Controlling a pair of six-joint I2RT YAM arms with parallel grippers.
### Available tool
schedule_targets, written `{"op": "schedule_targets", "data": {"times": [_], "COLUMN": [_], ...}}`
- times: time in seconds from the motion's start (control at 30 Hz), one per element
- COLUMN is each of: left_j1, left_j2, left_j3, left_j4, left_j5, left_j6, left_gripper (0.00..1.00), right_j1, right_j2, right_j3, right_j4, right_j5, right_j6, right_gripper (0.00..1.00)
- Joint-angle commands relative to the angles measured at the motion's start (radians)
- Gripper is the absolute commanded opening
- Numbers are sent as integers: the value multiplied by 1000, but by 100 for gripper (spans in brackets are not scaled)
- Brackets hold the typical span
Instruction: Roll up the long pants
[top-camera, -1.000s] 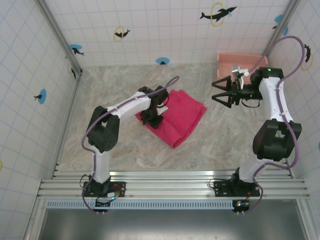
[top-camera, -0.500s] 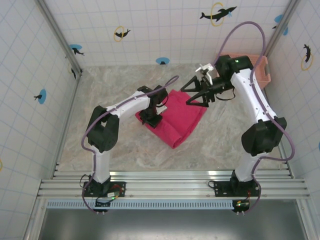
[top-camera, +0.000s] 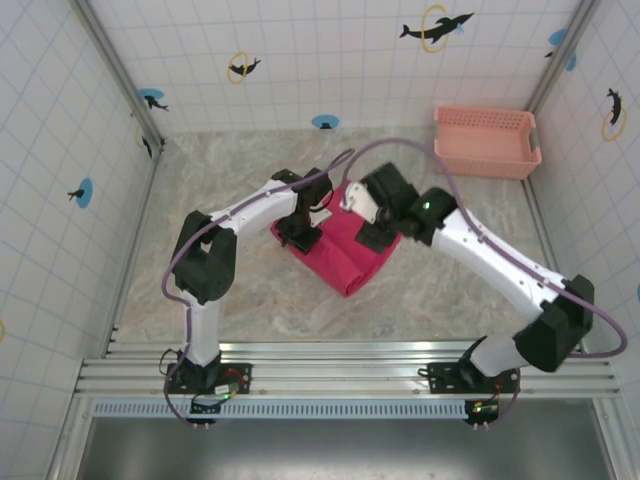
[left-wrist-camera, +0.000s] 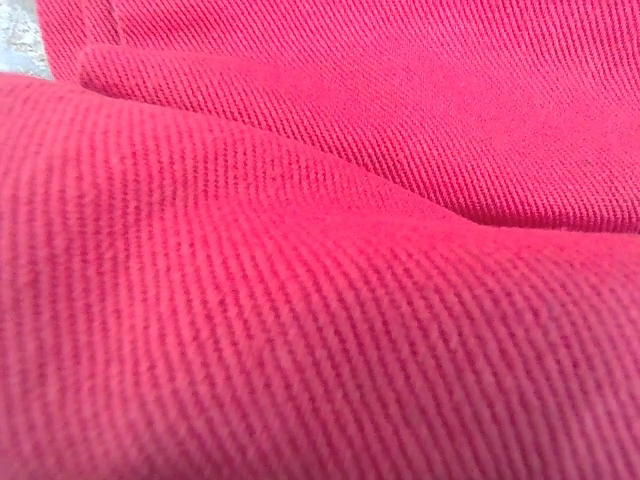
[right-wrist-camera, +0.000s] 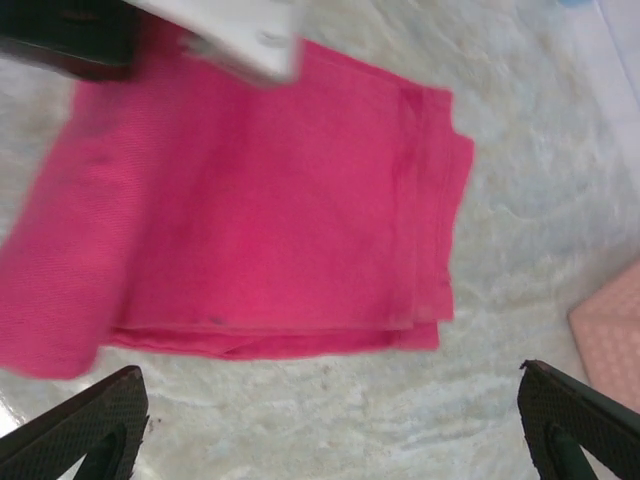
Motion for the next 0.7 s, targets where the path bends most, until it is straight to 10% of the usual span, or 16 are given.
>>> {"op": "schedule_targets", "data": {"times": [0.0,0.37,0.67], "left_j1": [10,43,45], "left_j2": [21,115,191], "left_j3": [53,163,265], "left_j4": [-24,-90,-146], "left_j5": [-9,9,29], "left_j6": [28,80,97], "left_gripper": [46,46,46], "right_j1": [92,581,683], "right_j2": [-158,-131,233], "right_j3": [-190,-372,-247], "right_j4": [253,358,404], "right_j5": [174,505,618], "right_j6": [33,246,297], "right_gripper": [98,98,98]}}
